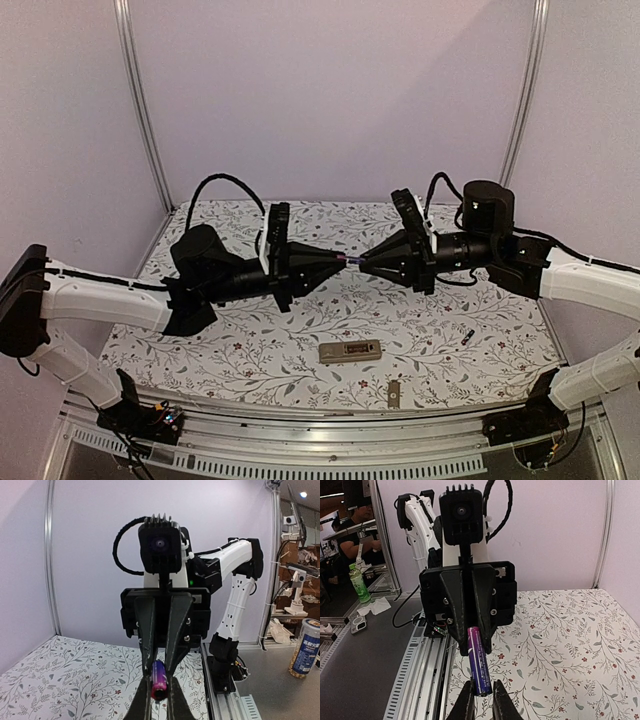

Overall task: Load the batteries into the remote control
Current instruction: Pass from the left arm to the right

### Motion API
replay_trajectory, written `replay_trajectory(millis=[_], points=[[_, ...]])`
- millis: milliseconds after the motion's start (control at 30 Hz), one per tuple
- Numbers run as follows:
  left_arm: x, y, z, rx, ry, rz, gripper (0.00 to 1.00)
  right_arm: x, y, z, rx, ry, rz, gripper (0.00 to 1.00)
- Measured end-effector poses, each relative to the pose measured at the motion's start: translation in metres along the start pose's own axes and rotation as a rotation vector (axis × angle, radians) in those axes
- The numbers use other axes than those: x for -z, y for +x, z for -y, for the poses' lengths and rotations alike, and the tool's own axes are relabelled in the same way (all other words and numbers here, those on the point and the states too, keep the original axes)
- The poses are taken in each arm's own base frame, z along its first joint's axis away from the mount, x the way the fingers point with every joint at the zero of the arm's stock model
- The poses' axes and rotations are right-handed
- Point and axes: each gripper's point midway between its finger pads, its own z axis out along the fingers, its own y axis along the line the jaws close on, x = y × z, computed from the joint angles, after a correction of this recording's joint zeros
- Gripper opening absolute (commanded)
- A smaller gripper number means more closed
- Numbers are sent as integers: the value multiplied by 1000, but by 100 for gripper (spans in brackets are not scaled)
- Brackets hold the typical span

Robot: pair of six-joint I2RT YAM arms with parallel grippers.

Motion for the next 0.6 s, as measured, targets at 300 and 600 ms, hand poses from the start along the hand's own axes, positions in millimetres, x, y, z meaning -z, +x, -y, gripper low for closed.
replay_trajectory(millis=[300,600], points=[[0,3,-1,3,-3,-9,81,0,3,-1,1,-2,-11,0],[-3,51,-30,-147,-119,-325,100,15,29,22,-34,142,-173,0]])
